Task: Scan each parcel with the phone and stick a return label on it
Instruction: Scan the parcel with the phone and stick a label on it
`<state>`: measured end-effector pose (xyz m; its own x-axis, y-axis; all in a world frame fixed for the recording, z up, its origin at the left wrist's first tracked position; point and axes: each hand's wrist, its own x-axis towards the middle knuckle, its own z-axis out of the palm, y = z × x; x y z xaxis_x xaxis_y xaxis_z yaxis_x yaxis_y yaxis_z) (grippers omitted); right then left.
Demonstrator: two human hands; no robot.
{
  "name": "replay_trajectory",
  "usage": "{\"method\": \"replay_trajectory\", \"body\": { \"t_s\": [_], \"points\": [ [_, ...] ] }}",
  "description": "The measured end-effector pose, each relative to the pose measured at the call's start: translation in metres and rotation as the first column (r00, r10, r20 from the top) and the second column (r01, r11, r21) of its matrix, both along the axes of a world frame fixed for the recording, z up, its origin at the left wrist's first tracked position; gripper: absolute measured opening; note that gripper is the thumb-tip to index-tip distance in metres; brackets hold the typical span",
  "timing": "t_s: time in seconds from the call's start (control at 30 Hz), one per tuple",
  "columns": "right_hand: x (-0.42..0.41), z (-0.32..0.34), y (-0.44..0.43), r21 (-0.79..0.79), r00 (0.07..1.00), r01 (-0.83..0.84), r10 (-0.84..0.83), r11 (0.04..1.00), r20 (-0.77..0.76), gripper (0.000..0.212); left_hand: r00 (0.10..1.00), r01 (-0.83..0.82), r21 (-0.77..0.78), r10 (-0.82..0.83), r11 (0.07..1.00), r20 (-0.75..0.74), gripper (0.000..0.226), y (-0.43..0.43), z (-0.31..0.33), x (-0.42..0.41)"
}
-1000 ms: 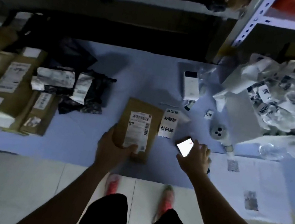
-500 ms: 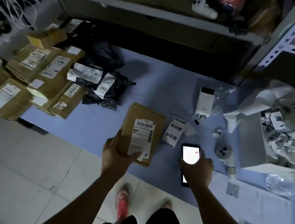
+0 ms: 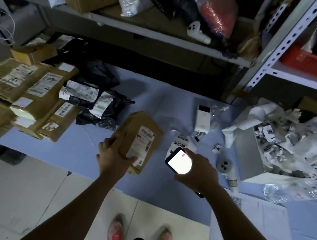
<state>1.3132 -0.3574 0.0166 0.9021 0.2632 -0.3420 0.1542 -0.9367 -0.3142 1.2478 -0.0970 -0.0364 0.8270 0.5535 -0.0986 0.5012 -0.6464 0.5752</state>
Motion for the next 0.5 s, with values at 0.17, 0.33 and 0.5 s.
{"method": "replay_trajectory", "body": {
  "t_s": [0.17, 0.33, 0.5],
  "points": [
    [-0.011, 0.002, 0.003, -0.042, 1.0, 0.012, -0.012, 0.999, 0.021, 0.1, 0.999, 0.039, 0.006, -0.04, 0.999, 0.026, 0.107, 0.01, -0.001, -0.001],
    [-0.016, 0.0, 0.005, -0.058, 0.999, 0.04, -0.038, 0.998, 0.038, 0.099, 0.998, 0.058, -0.013, -0.058, 0.998, 0.029, 0.104, 0.019, -0.003, 0.0],
    [-0.02, -0.001, 0.002, -0.074, 0.994, 0.098, -0.094, 0.992, 0.052, 0.099, 0.997, 0.065, -0.054, -0.062, 0.996, 0.046, 0.099, 0.026, -0.004, 0.001]
  ]
}}
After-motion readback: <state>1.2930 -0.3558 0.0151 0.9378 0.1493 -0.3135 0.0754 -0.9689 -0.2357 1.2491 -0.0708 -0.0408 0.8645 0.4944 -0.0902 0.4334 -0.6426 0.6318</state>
